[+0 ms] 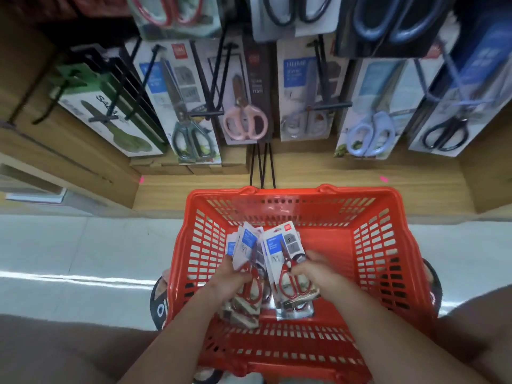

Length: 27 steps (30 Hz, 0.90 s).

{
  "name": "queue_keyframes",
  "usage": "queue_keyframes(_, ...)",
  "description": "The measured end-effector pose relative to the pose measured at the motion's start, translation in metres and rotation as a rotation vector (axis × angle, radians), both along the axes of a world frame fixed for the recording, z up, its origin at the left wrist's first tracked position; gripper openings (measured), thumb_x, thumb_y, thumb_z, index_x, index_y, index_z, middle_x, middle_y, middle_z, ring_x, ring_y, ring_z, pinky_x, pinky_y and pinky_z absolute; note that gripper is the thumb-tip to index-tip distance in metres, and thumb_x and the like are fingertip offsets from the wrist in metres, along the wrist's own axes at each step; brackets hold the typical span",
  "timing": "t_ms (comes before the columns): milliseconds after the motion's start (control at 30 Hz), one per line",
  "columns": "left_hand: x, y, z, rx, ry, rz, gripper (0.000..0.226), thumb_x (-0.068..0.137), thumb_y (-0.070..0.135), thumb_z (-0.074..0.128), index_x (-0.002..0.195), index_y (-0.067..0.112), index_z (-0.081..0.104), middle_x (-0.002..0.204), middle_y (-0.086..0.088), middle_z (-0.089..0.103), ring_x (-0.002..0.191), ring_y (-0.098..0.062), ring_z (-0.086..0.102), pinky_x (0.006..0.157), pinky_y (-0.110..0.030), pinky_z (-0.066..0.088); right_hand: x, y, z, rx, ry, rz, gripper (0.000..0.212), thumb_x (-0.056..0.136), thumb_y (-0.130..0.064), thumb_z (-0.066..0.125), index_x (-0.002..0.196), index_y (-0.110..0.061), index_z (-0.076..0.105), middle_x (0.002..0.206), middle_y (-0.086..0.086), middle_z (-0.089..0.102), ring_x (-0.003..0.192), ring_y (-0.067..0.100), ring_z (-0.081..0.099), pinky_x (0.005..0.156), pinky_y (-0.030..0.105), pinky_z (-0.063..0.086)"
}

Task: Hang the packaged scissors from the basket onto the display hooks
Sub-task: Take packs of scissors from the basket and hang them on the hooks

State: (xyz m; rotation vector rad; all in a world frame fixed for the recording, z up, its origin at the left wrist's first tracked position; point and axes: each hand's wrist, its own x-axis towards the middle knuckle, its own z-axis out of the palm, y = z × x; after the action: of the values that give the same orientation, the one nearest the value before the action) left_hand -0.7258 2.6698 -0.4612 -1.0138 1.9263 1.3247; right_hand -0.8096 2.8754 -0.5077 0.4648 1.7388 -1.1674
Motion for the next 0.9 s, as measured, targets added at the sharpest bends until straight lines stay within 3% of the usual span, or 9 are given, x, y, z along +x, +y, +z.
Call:
queue_keyframes(100, 0.001, -0.004, 0.028, 0.067, 0.029, 0.092, 0.045, 0.094, 0.003, 0.071, 0.131, 0.016, 0.05, 0.107, -0.006, 0.077, 0.088, -0.02, 0.078, 0.063, -0.025, 0.06, -0.001, 0.005, 0.03, -0.098, -0.014, -0.008, 0.032, 0.083, 0.007, 0.069, 0.108, -0.014, 0.071, 0.098, 0.003, 0.081, 0.101, 0.027, 0.074, 0.094, 0.045, 0.057)
queue_keyframes(167, 0.002, -0.005, 0.049, 0.118, 0.081, 0.169, 0.04, 0.093, 0.004, 0.072, 0.12, 0.027, 0.053, 0.092, 0.002, 0.082, 0.08, -0.016, 0.081, 0.061, -0.029, 0.062, -0.002, 0.008, 0.052, -0.189, -0.039, -0.045, 0.031, 0.085, 0.009, 0.065, 0.11, -0.008, 0.071, 0.104, 0.013, 0.08, 0.107, 0.037, 0.074, 0.098, 0.054, 0.057)
queue_keyframes(233, 0.004, -0.007, 0.073, 0.132, 0.162, 0.211, 0.037, 0.092, 0.007, 0.071, 0.111, 0.034, 0.054, 0.082, 0.014, 0.081, 0.076, -0.009, 0.079, 0.056, -0.022, 0.06, -0.005, 0.011, 0.074, -0.328, -0.061, -0.04, 0.033, 0.086, 0.007, 0.064, 0.117, -0.005, 0.068, 0.111, 0.017, 0.078, 0.105, 0.037, 0.075, 0.086, 0.049, 0.063)
queue_keyframes(333, 0.006, -0.008, 0.105, 0.142, 0.281, 0.306, 0.036, 0.09, 0.011, 0.074, 0.123, 0.02, 0.062, 0.093, 0.002, 0.083, 0.082, -0.018, 0.081, 0.058, -0.025, 0.06, -0.009, 0.013, 0.107, -0.482, -0.045, -0.035, 0.043, 0.086, 0.005, 0.064, 0.127, -0.008, 0.066, 0.115, 0.013, 0.078, 0.096, 0.023, 0.078, 0.067, 0.032, 0.063)
queue_keyframes(467, 0.021, -0.004, 0.139, 0.037, 0.432, 0.391, 0.043, 0.073, 0.025, 0.075, 0.115, 0.021, 0.067, 0.096, 0.003, 0.082, 0.09, -0.018, 0.08, 0.076, -0.035, 0.064, -0.005, 0.01, 0.138, -0.589, 0.003, -0.041, 0.052, 0.081, 0.001, 0.065, 0.132, -0.007, 0.064, 0.122, 0.017, 0.075, 0.108, 0.031, 0.075, 0.078, 0.042, 0.065)
queue_keyframes(533, 0.029, -0.002, 0.149, 0.008, 0.495, 0.422, 0.039, 0.08, 0.026, 0.081, 0.116, 0.021, 0.067, 0.1, 0.003, 0.082, 0.094, -0.017, 0.079, 0.088, -0.041, 0.062, -0.002, 0.008, 0.15, -0.629, 0.016, -0.05, 0.054, 0.079, 0.0, 0.067, 0.132, -0.005, 0.064, 0.124, 0.023, 0.073, 0.115, 0.043, 0.07, 0.092, 0.055, 0.061)
queue_keyframes(633, 0.031, -0.004, 0.162, -0.001, 0.572, 0.468, 0.026, 0.093, 0.024, 0.08, 0.116, 0.019, 0.068, 0.101, 0.001, 0.082, 0.096, -0.018, 0.079, 0.09, -0.043, 0.062, -0.003, 0.006, 0.17, -0.68, 0.061, -0.059, 0.055, 0.075, 0.0, 0.069, 0.13, -0.007, 0.068, 0.126, 0.026, 0.07, 0.12, 0.051, 0.065, 0.098, 0.061, 0.055)
queue_keyframes(800, 0.026, -0.013, 0.194, 0.023, 0.698, 0.434, 0.029, 0.097, 0.022, 0.075, 0.122, 0.018, 0.063, 0.108, -0.003, 0.082, 0.098, -0.023, 0.08, 0.087, -0.046, 0.064, -0.016, 0.004, 0.209, -0.738, 0.12, -0.037, 0.047, 0.08, 0.006, 0.064, 0.123, -0.01, 0.074, 0.122, 0.025, 0.073, 0.098, 0.037, 0.076, 0.077, 0.044, 0.064)
queue_keyframes(900, 0.026, -0.017, 0.212, 0.103, 0.742, 0.386, 0.034, 0.096, 0.03, 0.075, 0.125, 0.02, 0.061, 0.116, -0.005, 0.079, 0.103, -0.031, 0.078, 0.088, -0.054, 0.063, -0.017, -0.004, 0.234, -0.791, 0.18, 0.034, 0.046, 0.083, -0.001, 0.069, 0.126, -0.016, 0.073, 0.125, 0.021, 0.073, 0.104, 0.034, 0.075, 0.077, 0.039, 0.063)
